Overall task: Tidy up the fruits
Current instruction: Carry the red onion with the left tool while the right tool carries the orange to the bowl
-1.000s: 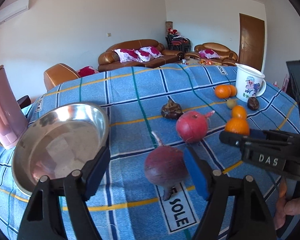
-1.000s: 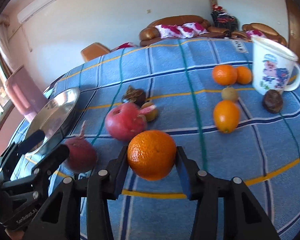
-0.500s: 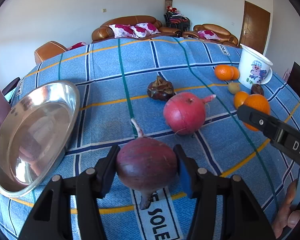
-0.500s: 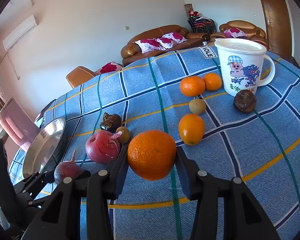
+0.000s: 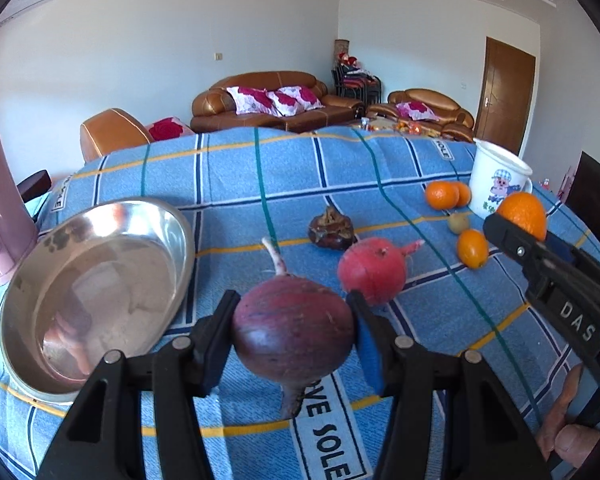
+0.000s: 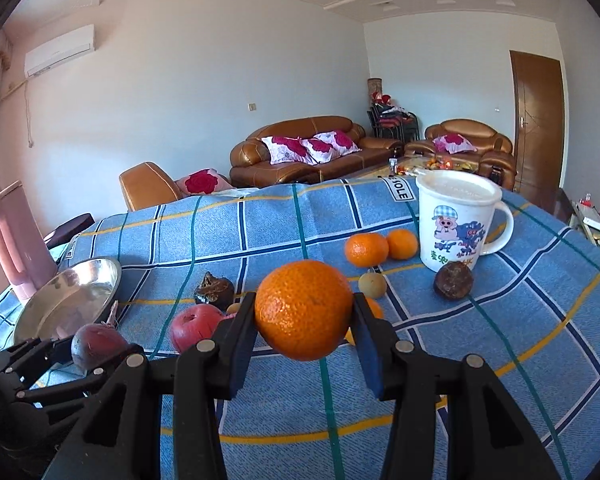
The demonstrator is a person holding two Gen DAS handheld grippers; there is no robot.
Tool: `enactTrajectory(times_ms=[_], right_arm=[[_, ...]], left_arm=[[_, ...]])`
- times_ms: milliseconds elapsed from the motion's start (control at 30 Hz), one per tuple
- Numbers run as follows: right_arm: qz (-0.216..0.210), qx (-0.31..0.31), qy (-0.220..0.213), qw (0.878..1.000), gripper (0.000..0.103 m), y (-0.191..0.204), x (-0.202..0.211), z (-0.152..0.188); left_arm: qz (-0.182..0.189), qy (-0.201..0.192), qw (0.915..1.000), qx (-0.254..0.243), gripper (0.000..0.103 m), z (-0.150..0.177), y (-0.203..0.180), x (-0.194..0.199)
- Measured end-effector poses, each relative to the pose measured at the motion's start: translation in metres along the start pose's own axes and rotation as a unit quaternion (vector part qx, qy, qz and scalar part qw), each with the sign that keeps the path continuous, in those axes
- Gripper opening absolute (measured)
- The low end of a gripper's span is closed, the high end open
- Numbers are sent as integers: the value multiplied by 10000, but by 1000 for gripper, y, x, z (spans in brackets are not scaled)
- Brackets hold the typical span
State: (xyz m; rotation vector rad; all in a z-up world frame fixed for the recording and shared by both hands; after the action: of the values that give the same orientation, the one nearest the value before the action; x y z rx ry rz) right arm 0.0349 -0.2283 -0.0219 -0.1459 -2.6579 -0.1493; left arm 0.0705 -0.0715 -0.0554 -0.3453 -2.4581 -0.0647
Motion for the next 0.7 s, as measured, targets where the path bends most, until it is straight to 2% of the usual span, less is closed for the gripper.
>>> enactTrajectory(times_ms=[200, 467, 700], right_arm=[[92, 145, -188, 9997, 48, 8, 7, -2], [166, 368, -225, 9989, 48, 28, 10, 1], [4, 358, -77, 9993, 48, 62, 8, 7]], left_arm=[[-382, -440, 9981, -178, 56, -8, 21, 19], [-721, -514, 9960, 80, 56, -10, 74, 27], [-899, -565, 9942, 181, 56, -8, 106, 31]])
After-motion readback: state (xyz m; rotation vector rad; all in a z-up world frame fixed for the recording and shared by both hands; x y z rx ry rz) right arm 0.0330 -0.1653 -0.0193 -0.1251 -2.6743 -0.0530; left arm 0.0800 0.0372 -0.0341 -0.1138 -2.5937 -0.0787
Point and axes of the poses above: each gripper's, at about its wrist camera, not at the fingertips, and x roughly against the way its jaws point, y to its left, z to its underside, the point moved 6 cm from there along -x, roughly the way its jaws point, and after that the axes turned 1 degree about z, right-handed, at the moved point
